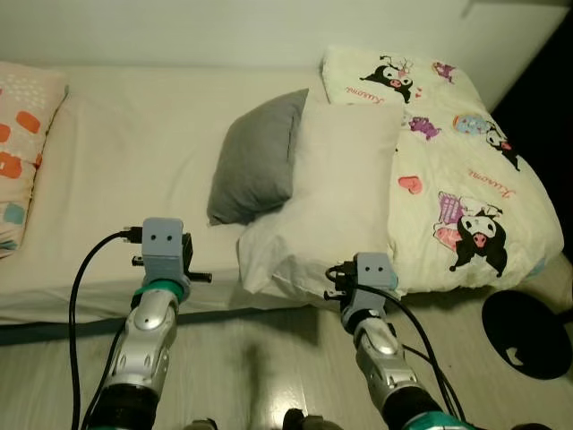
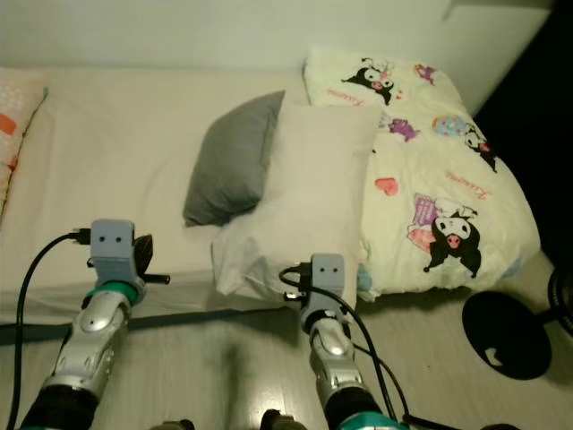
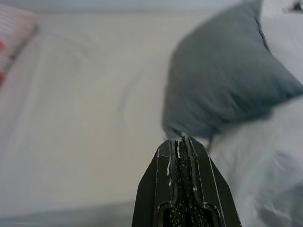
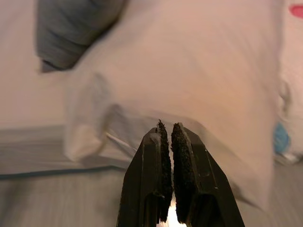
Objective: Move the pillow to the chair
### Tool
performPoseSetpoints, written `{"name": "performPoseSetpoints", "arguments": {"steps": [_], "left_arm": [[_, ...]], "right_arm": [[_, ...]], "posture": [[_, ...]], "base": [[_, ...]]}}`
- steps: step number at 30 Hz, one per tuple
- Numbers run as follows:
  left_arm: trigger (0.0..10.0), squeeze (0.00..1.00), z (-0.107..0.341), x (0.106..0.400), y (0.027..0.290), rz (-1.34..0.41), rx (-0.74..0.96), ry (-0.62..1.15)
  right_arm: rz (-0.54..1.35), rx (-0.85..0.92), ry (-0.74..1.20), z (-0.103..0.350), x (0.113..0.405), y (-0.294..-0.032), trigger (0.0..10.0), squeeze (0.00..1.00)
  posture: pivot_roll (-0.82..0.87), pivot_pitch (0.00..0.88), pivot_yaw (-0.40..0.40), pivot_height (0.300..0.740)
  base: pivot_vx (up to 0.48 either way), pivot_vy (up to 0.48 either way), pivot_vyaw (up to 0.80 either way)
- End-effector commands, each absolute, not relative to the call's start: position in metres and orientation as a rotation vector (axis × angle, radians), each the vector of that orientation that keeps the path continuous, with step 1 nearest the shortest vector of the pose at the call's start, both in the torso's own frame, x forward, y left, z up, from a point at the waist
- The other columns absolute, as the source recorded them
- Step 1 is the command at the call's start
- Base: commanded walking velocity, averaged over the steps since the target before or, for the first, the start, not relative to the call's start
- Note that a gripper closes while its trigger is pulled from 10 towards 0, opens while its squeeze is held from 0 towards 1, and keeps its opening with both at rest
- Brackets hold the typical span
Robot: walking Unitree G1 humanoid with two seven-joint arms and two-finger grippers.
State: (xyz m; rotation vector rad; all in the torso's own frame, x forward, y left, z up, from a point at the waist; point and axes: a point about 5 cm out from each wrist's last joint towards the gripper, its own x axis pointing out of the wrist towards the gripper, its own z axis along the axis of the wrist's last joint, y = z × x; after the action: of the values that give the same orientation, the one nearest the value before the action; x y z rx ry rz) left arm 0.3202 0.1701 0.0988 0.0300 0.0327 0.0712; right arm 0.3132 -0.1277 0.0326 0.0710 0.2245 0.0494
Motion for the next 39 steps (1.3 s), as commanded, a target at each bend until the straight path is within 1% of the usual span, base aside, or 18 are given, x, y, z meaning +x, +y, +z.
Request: {"name": "performPoseSetpoints", "arguments": {"steps": [1,5,19,24,28,39], "left_arm": [[10.0,0.00,0.0942,0.3169,0.1714,0.072,0.024,0.044],[10.0,0.00,0.0948,0.3175,0.1711,0.070,0.027,0.039],[10.0,0.00,0.0952,0.3204,0.1712,0.052,0.040,0.050],[10.0,0.00,0.0935,0.3205,0.1688,0.034,0.040,0.059],[10.0,0.00,0.0932,0.3208,0.1672,0.029,0.038,0.059],[10.0,0.00,0.0935,0.3223,0.1633,0.010,0.047,0.058]], "right_arm": [[0.062,0.076,0.229,0.0310,0.3116,-0.1239,10.0,0.00],[0.067,0.094,0.223,0.0321,0.3124,-0.1229,10.0,0.00],[0.047,0.106,0.222,0.0328,0.3133,-0.1248,10.0,0.00],[0.012,0.107,0.242,0.0293,0.3112,-0.1284,10.0,0.00],[0.003,0.116,0.242,0.0282,0.3100,-0.1310,10.0,0.00],[0.013,0.112,0.242,0.0273,0.3089,-0.1285,10.0,0.00]], "posture": [[0.09,0.041,-0.022,0.740],[0.09,0.038,-0.022,0.740],[0.09,0.030,-0.014,0.740],[0.09,0.030,-0.014,0.740],[0.08,0.027,-0.003,0.740],[0.08,0.026,0.000,0.740]], "base": [[0.285,0.000,0.80],[0.293,0.000,0.69],[0.301,0.000,0.00],[0.302,0.000,0.00],[0.302,0.000,-0.80],[0.301,0.000,0.00]]}}
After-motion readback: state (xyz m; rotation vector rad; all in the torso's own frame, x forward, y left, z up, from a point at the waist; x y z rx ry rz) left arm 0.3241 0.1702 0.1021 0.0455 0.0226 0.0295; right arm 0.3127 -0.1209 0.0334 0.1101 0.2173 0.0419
